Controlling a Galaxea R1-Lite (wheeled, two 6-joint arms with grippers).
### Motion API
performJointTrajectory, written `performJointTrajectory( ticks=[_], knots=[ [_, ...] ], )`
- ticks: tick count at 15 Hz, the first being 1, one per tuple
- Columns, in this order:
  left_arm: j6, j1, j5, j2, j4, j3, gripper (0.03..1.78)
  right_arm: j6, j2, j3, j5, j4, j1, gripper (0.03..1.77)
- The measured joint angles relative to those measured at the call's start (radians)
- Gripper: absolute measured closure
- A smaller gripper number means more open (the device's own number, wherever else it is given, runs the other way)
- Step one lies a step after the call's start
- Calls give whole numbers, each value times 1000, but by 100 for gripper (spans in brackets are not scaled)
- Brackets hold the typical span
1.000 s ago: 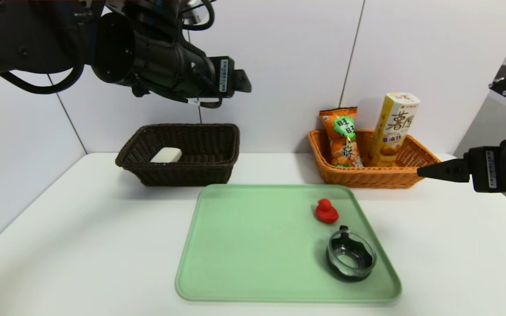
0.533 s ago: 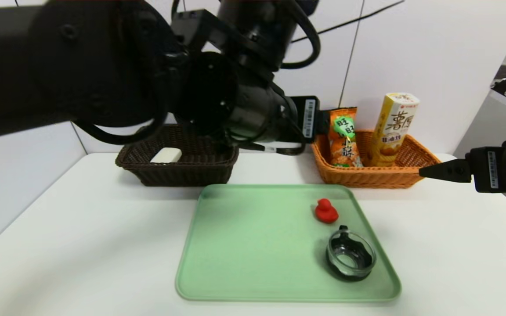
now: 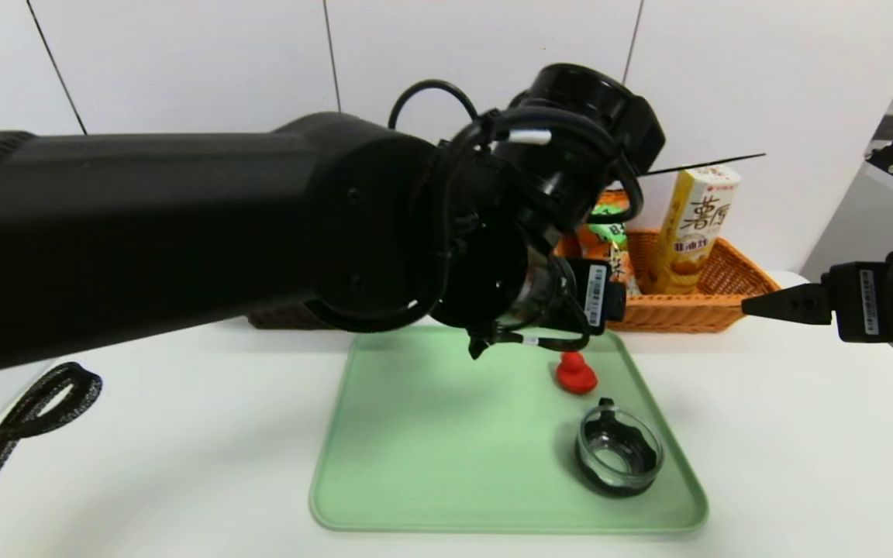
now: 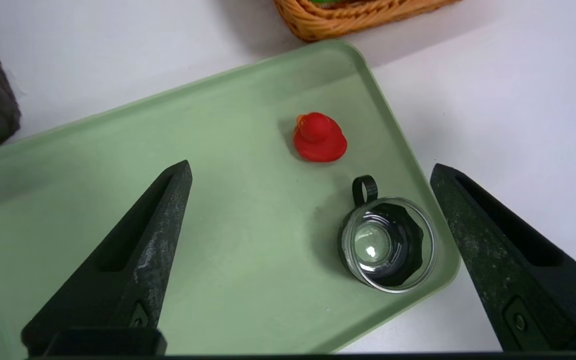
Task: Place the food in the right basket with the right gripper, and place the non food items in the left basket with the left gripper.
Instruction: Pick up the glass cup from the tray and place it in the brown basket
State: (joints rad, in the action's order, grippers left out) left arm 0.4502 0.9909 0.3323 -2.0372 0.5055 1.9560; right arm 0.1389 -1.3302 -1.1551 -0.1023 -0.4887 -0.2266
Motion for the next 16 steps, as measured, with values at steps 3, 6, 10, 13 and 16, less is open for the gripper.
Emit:
performJointTrajectory(
  ticks=[3, 6, 10, 13, 16],
  knots=[
    [61, 44, -10, -43, 47, 0, 12, 0, -3, 0, 0, 0, 0, 9],
    [85, 87, -39, -80, 109, 0, 12, 0, -5, 4, 0, 0, 0, 9],
    [91, 106, -44, -126, 120, 2, 12, 1, -5, 10, 0, 0, 0, 9],
    [91, 107, -44, -159, 114, 3, 12, 2, -5, 15, 0, 1, 0, 9],
    [91, 107, -44, -184, 111, 3, 12, 2, -4, 17, 0, 2, 1, 9]
  ],
)
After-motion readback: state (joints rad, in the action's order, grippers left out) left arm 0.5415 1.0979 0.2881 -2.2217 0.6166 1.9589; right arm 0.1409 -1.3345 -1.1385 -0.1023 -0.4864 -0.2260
